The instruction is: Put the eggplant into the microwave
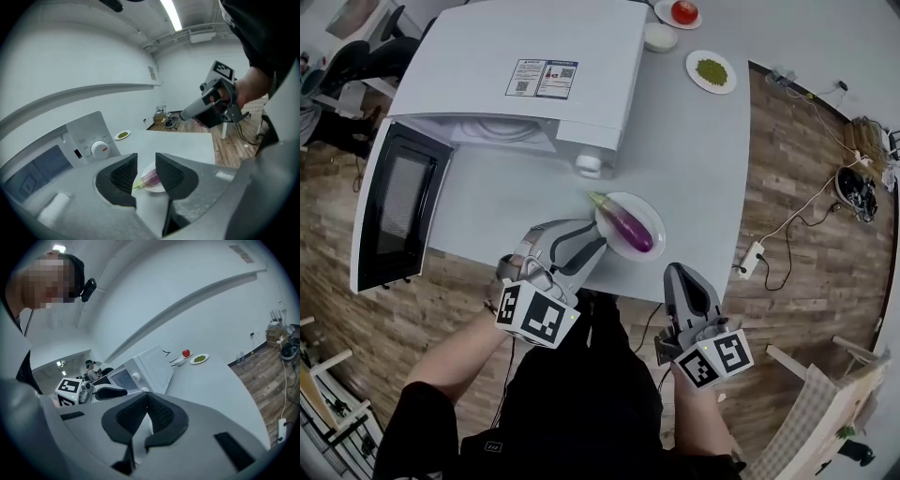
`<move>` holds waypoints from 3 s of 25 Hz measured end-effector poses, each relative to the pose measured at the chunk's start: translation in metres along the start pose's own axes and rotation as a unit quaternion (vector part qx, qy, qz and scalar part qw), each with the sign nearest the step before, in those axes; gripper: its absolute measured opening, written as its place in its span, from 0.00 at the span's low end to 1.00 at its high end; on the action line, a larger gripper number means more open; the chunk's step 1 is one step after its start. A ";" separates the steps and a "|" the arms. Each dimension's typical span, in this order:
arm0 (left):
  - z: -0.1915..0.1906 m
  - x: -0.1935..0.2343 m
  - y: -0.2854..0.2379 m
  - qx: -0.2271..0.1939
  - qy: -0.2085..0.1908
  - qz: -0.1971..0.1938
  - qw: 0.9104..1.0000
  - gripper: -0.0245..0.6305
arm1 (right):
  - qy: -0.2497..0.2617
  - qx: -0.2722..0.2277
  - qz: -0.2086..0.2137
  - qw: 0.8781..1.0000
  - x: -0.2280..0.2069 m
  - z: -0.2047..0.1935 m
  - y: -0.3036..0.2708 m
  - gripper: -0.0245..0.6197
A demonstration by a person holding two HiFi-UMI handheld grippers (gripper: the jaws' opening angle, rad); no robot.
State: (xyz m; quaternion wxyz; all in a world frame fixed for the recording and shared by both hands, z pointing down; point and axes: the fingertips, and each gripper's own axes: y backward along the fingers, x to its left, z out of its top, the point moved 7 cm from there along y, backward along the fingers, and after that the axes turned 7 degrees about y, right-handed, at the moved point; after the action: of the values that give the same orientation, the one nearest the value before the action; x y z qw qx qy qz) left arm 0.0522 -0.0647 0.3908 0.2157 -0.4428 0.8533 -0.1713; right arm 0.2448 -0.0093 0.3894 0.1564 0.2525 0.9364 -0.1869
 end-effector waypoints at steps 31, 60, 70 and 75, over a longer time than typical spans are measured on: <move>-0.073 -0.049 -0.066 0.108 -0.266 -0.084 0.954 0.30 | -0.024 0.037 -0.036 0.998 -0.059 -0.056 -0.028 0.06; -0.096 -0.060 -0.076 0.137 -0.357 -0.101 0.918 0.30 | 0.038 0.124 -0.025 0.991 -0.096 -0.059 -0.069 0.07; -0.101 -0.060 -0.083 0.148 -0.387 -0.106 0.904 0.30 | 0.053 0.198 0.010 0.979 -0.113 -0.068 -0.097 0.14; -0.102 -0.060 -0.085 0.146 -0.414 -0.099 0.893 0.30 | 0.057 0.232 0.034 0.971 -0.117 -0.071 -0.110 0.17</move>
State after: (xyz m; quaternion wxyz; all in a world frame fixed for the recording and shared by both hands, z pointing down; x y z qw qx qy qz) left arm 0.0880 -0.0517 0.5316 0.5938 -0.5195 0.6035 -0.1154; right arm 0.2690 -0.1156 0.5267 0.0462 0.3242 0.8658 -0.3783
